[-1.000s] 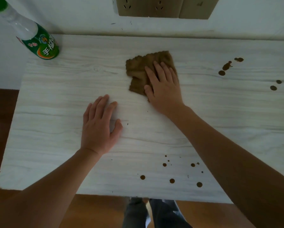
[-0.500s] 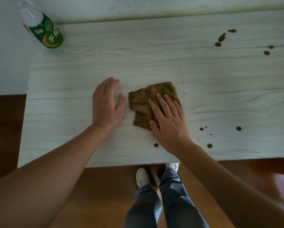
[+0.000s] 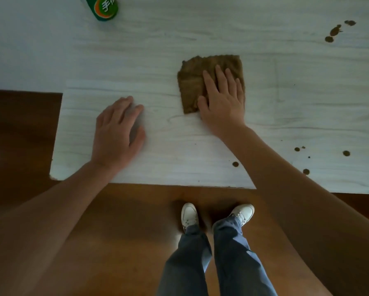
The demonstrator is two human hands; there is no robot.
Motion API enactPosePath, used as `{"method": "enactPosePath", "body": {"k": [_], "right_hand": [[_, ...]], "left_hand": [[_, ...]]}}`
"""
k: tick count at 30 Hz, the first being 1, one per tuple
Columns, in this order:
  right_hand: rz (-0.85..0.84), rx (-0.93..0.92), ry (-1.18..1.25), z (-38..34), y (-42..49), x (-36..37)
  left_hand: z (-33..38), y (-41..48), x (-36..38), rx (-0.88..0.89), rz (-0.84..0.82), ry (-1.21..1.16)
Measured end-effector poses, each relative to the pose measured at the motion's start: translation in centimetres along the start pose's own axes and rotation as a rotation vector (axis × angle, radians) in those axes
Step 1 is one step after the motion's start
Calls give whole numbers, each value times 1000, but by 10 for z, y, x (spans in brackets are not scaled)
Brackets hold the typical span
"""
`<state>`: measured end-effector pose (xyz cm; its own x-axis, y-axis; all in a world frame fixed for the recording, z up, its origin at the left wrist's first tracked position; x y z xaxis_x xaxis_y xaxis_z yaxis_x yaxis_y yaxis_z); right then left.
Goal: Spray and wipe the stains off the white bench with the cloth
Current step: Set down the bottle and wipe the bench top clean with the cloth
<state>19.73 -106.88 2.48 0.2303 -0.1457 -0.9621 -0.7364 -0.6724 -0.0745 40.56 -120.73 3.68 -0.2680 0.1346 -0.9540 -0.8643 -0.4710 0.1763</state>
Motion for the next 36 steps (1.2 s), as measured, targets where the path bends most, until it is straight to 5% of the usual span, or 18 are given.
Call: {"method": "enactPosePath", "body": {"k": [9,19,25,31,36], "right_hand": [[-91,-283,28,-63,-114,23],[-74,-17,-26,64,-124,-12],[0,196,-32,31,-73,-1],[7,-91,47,-37,-106,15],[-20,-174,83,-2,-149,10]], "left_hand": [[0,-1,-2,-24,16,-33],[-2,0,-3,-35,22,-61],[0,0,-5,-27,48,-56],[3,0,-6,-38,21,-43],[7,1,-3,-38,-6,-1]]}}
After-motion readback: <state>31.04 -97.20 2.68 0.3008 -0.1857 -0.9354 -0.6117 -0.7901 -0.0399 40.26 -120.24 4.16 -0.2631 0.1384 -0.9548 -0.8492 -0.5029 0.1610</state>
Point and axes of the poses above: each hand's wrist, its own y-axis towards the middle knuckle, its own x-axis out of the palm, z = x × y, the point moved 8 cm from there along y, towards the middle knuckle, and after that the axes turned 5 degrees about z, right-handed, at the moved point
